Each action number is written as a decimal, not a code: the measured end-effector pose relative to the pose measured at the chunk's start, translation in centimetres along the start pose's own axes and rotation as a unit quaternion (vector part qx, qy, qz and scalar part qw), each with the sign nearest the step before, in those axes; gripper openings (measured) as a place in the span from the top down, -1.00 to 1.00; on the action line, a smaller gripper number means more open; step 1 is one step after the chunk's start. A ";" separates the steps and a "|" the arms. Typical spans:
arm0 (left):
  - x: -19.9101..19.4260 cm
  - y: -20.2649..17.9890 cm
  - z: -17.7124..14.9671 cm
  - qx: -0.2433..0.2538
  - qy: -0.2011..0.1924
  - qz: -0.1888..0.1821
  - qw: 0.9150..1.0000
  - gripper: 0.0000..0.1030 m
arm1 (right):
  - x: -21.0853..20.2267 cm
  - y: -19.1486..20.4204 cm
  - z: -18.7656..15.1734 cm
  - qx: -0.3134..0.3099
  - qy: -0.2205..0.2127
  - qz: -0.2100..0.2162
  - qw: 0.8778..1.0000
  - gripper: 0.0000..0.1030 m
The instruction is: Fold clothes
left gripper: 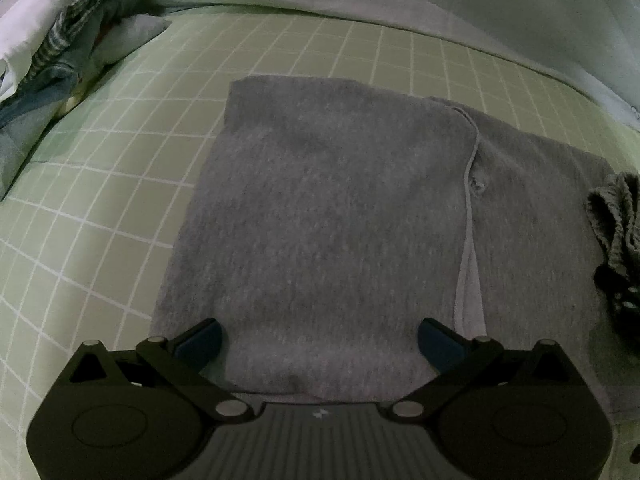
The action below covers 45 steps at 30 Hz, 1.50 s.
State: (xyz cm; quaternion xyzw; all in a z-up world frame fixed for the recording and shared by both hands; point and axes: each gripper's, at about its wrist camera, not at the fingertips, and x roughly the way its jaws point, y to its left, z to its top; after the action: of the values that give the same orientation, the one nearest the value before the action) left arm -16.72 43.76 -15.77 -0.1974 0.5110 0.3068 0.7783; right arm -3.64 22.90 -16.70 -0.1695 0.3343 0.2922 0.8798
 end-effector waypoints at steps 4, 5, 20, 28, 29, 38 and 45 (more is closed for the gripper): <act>0.1 0.0 -0.2 0.002 -0.007 -0.001 1.000 -1.00 | 0.8 -0.6 0.1 0.032 0.005 -0.013 0.999 -0.03; 0.0 0.0 -0.2 0.002 -0.009 -0.001 1.000 -1.00 | 0.6 -1.0 0.2 0.043 0.001 -0.007 0.999 0.06; -0.1 0.0 -0.5 0.010 -0.013 -0.004 1.000 -1.00 | -0.2 2.2 2.0 0.060 -0.005 0.066 0.996 0.24; 0.1 -0.4 -0.6 0.009 -0.013 0.000 1.000 -1.00 | -4.2 -4.3 2.5 0.078 -0.039 0.016 0.996 -0.96; 0.1 -0.4 -0.5 0.010 -0.012 0.000 1.000 -1.00 | -4.3 -5.6 2.5 0.084 -0.035 -0.001 0.996 -0.97; 0.3 -0.4 -0.2 0.008 0.000 0.004 1.000 -1.00 | 0.7 -14.9 0.3 0.159 0.066 -0.008 0.985 -1.00; 0.4 -0.5 -0.2 0.006 0.001 0.005 1.000 -1.00 | 1.9 -14.2 -0.3 0.161 0.094 -0.008 0.982 -1.00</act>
State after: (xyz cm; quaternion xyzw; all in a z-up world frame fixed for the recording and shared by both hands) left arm -16.41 43.43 -16.17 -0.1904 0.5146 0.3070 0.7776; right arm 6.30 12.54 -16.75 -0.0546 0.4565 0.2102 0.8628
